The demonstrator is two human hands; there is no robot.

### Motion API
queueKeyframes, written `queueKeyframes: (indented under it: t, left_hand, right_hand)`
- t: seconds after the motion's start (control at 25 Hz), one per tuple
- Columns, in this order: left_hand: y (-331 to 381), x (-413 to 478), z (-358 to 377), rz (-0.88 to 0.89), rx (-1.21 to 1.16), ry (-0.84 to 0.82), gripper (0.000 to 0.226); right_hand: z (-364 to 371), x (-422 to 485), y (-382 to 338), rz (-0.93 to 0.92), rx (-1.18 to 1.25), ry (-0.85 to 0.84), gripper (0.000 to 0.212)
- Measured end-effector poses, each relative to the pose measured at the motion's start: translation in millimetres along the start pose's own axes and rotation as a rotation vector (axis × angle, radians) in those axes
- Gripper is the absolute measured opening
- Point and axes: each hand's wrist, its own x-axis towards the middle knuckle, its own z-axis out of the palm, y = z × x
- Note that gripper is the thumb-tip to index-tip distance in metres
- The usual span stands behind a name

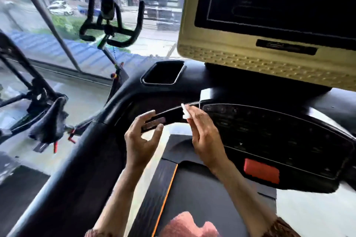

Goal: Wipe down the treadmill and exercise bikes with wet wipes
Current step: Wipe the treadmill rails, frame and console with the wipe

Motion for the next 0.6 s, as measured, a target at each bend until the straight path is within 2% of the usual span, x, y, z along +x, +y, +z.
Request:
queueKeyframes:
  t: [0.08,0.24,0.32,0.52,0.6]
  left_hand:
    - [-21,9,-23,-0.049,0.032,0.01,0.032]
    - [-48,18,-45,-0.072,0.073,-0.013,0.034]
    - [-54,23,-53,-0.037,0.106,-0.032,0.033]
    - [-73,35,-79,0.087,0.344,-0.116,0.033]
    - [-80,35,-86,0.096,0.484,-0.167,0.039]
  right_hand:
    - [33,9,-9,-0.048,-0.054,-0.058,0.036]
    - [77,11,1,-0.156,-0.517,-0.206,0.045]
    - [92,11,1,-0.203,-0.65,-0.291,0.047]
    - [153,8,-42,-0.288,-0.557,-0.477,0.048]
    - [146,2,-35,-0.365,-0.513,-0.5,0.045]
